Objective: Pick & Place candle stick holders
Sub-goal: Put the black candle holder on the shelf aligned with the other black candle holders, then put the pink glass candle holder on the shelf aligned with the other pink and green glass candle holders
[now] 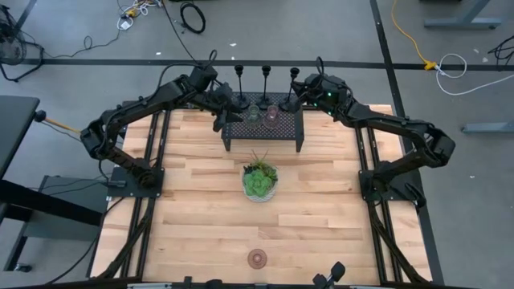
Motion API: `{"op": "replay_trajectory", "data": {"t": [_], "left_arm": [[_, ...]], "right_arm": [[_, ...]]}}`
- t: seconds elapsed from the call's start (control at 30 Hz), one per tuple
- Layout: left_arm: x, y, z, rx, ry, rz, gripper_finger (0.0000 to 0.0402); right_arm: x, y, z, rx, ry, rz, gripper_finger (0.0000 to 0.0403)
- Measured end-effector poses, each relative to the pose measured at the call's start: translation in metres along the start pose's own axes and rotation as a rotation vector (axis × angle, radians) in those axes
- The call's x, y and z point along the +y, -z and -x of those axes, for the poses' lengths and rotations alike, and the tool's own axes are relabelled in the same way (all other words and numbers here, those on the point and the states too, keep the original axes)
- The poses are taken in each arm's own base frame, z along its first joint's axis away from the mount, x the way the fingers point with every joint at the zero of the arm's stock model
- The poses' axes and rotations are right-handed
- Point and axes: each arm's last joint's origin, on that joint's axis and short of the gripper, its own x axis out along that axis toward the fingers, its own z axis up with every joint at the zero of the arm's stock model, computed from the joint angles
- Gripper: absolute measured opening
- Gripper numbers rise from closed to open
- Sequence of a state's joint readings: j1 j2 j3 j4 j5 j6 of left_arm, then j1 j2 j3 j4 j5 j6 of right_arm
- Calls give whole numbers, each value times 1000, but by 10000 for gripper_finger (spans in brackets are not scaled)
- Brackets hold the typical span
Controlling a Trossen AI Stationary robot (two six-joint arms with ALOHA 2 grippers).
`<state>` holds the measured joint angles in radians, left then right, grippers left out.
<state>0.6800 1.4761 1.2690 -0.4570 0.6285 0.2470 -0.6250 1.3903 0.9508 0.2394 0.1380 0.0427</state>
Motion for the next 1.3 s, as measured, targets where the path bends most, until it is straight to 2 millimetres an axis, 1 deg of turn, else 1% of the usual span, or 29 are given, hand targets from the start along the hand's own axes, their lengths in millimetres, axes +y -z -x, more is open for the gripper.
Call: {"op": "replay_trajectory", "data": {"t": [0.43,0.73,0.93,1.07,1.23,1.3], "left_arm": [[0,0,0,0,0,0,170],[0,0,0,4,1,3,170],[0,0,0,4,1,3,170],[0,0,0,4,1,3,170],[0,1,0,8,-14,2,170],[1,1,0,11,-27,2,170]], "right_arm": [[1,1,0,4,-3,-20,66],[16,0,4,0,-51,19,88],[22,-4,14,6,-73,44,108],[25,-5,25,53,-86,52,120],[37,1,41,166,-140,53,128],[46,3,49,207,-198,54,128]]}}
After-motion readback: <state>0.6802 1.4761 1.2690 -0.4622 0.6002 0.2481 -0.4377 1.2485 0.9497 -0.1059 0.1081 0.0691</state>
